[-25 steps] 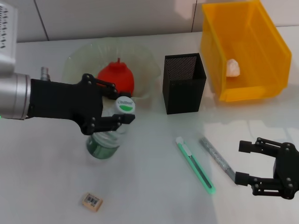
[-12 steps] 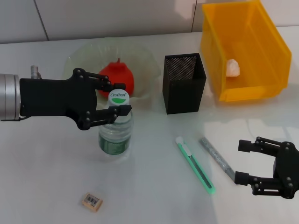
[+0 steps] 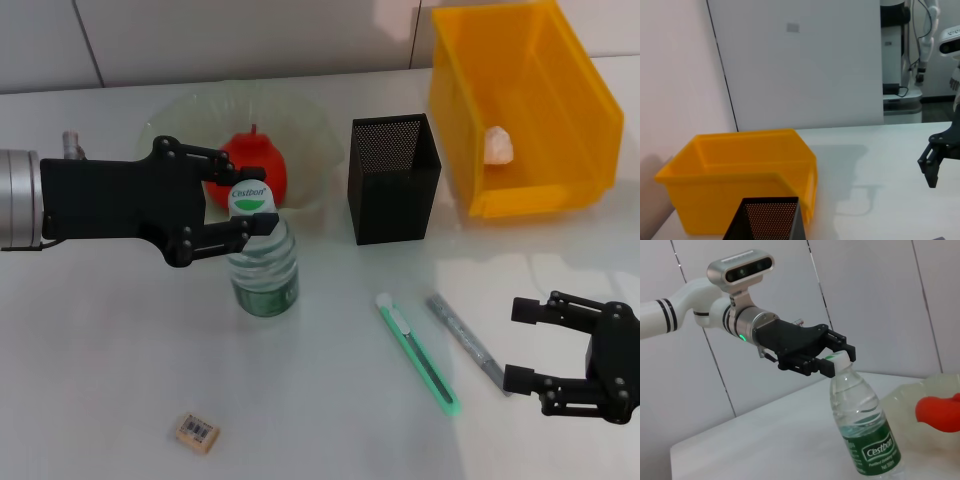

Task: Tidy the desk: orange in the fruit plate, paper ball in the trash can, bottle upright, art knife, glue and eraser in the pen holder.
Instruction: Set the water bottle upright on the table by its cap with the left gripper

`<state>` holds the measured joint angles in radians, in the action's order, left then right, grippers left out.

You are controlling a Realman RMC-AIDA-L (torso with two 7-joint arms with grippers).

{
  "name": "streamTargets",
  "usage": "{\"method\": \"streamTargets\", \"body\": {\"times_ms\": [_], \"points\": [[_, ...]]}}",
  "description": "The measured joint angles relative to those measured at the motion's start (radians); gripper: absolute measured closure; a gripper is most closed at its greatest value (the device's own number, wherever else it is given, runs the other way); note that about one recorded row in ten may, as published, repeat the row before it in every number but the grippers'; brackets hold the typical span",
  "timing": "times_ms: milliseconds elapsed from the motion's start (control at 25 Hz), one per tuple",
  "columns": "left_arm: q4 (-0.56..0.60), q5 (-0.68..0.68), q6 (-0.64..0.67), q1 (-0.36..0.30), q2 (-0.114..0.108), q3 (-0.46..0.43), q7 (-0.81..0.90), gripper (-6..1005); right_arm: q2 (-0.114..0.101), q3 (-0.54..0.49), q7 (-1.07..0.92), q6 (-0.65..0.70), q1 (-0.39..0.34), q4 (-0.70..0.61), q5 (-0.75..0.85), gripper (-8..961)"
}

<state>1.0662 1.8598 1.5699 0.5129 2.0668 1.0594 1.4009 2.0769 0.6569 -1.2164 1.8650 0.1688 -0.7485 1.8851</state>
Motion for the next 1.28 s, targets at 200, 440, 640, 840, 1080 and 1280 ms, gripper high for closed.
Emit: {"method": "streamTargets", "body": {"times_ms": [200, 440, 640, 840, 1080, 1280], "points": [[0.003, -0.002, -0.006, -0.005, -0.002, -0.016, -0.001, 531, 0.000, -0.005, 0.000, 0.001, 0.000, 0.000, 0.000, 117], [-0.001, 0.004, -0.018, -0.010, -0.004, -0.018, -0.005, 526, 0.000, -0.005, 0.000, 0.002, -0.001, 0.000, 0.001, 117], [-0.001, 0.004, -0.029, -0.023, -0.002, -0.018, -0.016, 521, 0.000, -0.005, 0.000, 0.002, 0.000, 0.000, 0.005, 117], [-0.001, 0.003, -0.034, -0.027, -0.001, -0.018, -0.004, 517, 0.000, -0.005, 0.000, 0.002, -0.001, 0.000, 0.007, 117], [0.000, 0.002, -0.042, -0.027, 0.001, -0.018, 0.000, 512, 0.000, -0.005, 0.000, 0.002, -0.001, 0.000, 0.008, 118], [0.000, -0.007, -0.048, -0.027, 0.001, -0.018, 0.001, 489, 0.000, -0.005, 0.000, 0.002, -0.004, 0.000, 0.008, 118]]}}
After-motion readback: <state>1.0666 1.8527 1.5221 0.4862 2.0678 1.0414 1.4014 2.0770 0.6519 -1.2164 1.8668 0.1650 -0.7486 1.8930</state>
